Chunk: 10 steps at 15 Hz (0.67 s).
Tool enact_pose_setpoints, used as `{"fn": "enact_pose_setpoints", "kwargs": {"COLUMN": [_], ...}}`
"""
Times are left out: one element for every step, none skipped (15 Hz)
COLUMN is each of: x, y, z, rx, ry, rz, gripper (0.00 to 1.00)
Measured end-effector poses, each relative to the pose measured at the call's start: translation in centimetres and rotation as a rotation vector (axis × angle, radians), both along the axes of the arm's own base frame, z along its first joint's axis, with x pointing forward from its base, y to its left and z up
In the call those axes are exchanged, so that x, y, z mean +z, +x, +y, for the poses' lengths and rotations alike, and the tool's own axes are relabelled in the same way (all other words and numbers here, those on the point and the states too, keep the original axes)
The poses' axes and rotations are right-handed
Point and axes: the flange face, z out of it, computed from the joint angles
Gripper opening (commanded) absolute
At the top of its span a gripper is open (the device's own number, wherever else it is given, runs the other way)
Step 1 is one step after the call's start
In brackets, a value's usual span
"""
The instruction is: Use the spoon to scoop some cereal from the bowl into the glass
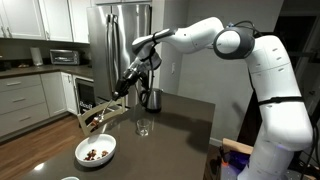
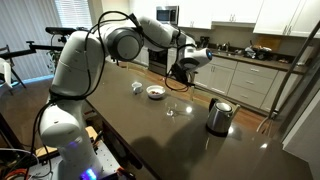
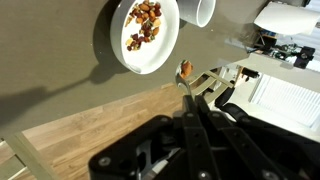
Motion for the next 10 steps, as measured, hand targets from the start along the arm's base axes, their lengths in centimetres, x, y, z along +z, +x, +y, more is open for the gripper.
{"fn": "enact_pose_setpoints", "kwargs": {"x": [0.8,1.6,2.1,2.6,2.9,3.0,3.1,3.1,3.0,2.9], "y": [-0.7,-1.5,-2.2,-3.0,-3.8,-4.6,-5.4,-6.1,-6.9,-7.6], "z": [-0.3,-0.6,-1.0,-1.4,-1.9,-2.5,-3.1,-3.8,-4.4,-5.1], "rx": [-0.006,-0.013,-0.021,-0.03,-0.041,-0.053,-0.065,-0.079,-0.092,-0.106], "ry": [-0.006,-0.013,-0.018,-0.023,-0.028,-0.032,-0.036,-0.038,-0.04,-0.042], "rz": [-0.003,-0.004,-0.003,-0.001,0.003,0.009,0.015,0.023,0.031,0.04], "gripper": [0.01,0.01,0.01,0.01,0.01,0.01,0.01,0.01,0.01,0.01]}}
